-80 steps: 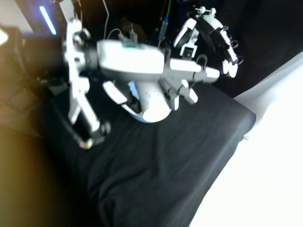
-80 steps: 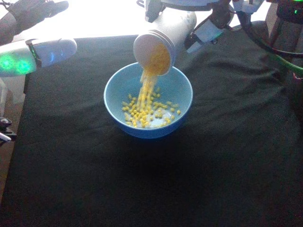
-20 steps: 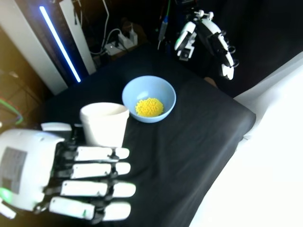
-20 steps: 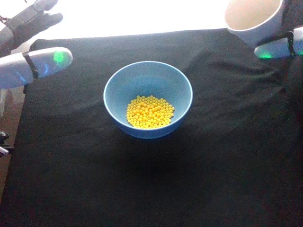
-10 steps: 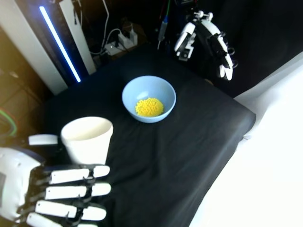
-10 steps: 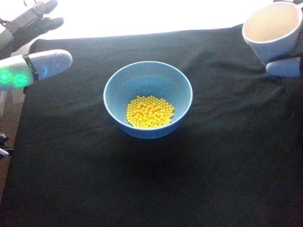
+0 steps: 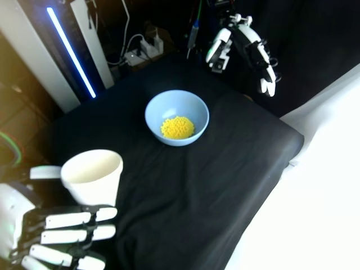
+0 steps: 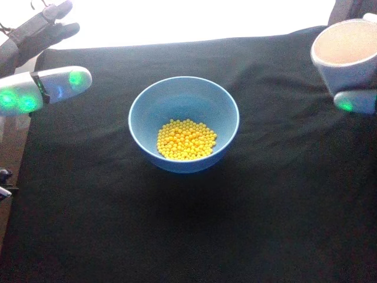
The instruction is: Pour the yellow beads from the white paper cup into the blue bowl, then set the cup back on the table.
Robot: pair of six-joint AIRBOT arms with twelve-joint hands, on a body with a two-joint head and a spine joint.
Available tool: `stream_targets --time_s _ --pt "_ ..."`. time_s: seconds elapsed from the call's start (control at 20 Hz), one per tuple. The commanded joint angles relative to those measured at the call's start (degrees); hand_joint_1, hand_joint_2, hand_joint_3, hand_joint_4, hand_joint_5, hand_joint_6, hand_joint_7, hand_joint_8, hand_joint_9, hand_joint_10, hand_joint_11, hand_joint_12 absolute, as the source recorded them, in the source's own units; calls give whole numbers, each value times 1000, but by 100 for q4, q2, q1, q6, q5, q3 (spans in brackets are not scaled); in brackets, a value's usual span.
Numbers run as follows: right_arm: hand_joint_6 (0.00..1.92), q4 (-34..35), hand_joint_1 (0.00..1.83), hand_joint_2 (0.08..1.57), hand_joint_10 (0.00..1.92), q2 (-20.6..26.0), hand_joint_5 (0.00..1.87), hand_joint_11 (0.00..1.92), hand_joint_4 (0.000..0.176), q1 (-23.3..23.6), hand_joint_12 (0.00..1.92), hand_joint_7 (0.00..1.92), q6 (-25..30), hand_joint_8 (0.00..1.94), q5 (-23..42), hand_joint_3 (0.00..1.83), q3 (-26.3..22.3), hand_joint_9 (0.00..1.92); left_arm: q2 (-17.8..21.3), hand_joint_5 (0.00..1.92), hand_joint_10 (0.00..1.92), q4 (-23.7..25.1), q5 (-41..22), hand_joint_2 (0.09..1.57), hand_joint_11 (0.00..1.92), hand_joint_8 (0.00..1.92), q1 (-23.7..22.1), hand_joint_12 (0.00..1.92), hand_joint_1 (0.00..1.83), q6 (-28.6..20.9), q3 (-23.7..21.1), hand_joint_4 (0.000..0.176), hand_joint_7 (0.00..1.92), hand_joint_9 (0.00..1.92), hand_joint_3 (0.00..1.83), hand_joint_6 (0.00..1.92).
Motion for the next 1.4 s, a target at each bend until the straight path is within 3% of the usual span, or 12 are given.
stream_targets --time_s 0.0,0.25,0.3,0.4,0.45,0.5,0.55,0.65,0.7,0.75,0.85,1.35 --pt "952 94 1233 1144 16 -4 1066 32 0 19 19 773 84 1127 808 2 13 344 -26 120 6 -106 -705 916 0 7 -29 499 630 -58 -9 0 377 266 5 1" --pt "707 376 1197 1056 9 -258 1149 30 0 -203 145 841 185 488 987 0 6 387 -46 107 1 -109 -703 918 0 2 -28 412 631 -58 -7 0 349 230 2 1" --pt "719 415 1237 1098 11 -293 1168 5 0 -229 453 828 192 987 1011 0 6 451 -50 112 0 -109 -703 916 0 4 -24 403 630 -58 -6 0 353 228 0 4" --pt "723 466 1187 1051 4 -347 1130 0 0 -263 815 844 196 306 1022 2 7 487 -52 115 1 -114 -704 919 0 6 -16 399 644 -58 -6 0 360 227 1 4" --pt "704 496 1187 1044 0 -379 1139 0 0 -278 470 913 196 119 1028 2 7 388 -57 112 2 -115 -704 920 0 2 -16 420 637 -58 -6 0 363 228 1 1" --pt "704 521 1187 1044 0 -409 1139 0 0 -287 470 913 196 119 1042 2 8 388 -58 112 2 -115 -707 920 0 2 -16 420 637 -58 -6 0 363 228 1 1" --pt "798 547 1226 1119 1 -437 1119 0 0 -294 93 786 196 969 1057 2 8 350 -60 116 3 -115 -708 916 0 3 -14 418 633 -58 -7 0 366 228 0 2" --pt "732 588 1196 1066 4 -501 1133 0 0 -309 3 765 197 625 1084 0 7 317 -63 115 5 -116 -714 919 0 2 -14 442 632 -70 -7 0 368 240 0 1" --pt "735 627 1235 1107 17 -563 1157 7 0 -326 7 789 202 1036 1124 0 9 394 -62 113 7 -115 -715 920 0 2 -10 483 627 -88 -7 0 371 255 0 0" --pt "667 676 1202 1050 9 -607 1168 1 0 -355 1 795 208 596 1141 0 8 378 -60 114 2 -115 -723 913 0 0 -3 478 618 -102 -5 0 367 239 0 0" --pt "813 746 1240 1139 5 -649 1116 8 0 -407 14 746 244 1224 1146 0 9 417 -59 115 2 -115 -732 901 0 1 0 443 636 -106 -4 0 367 228 0 2" --pt "940 836 1226 1140 10 -727 1059 0 0 -512 319 749 286 1030 1144 2 12 402 -61 107 2 -121 -753 921 0 2 13 460 609 -121 -14 0 367 216 1 0"
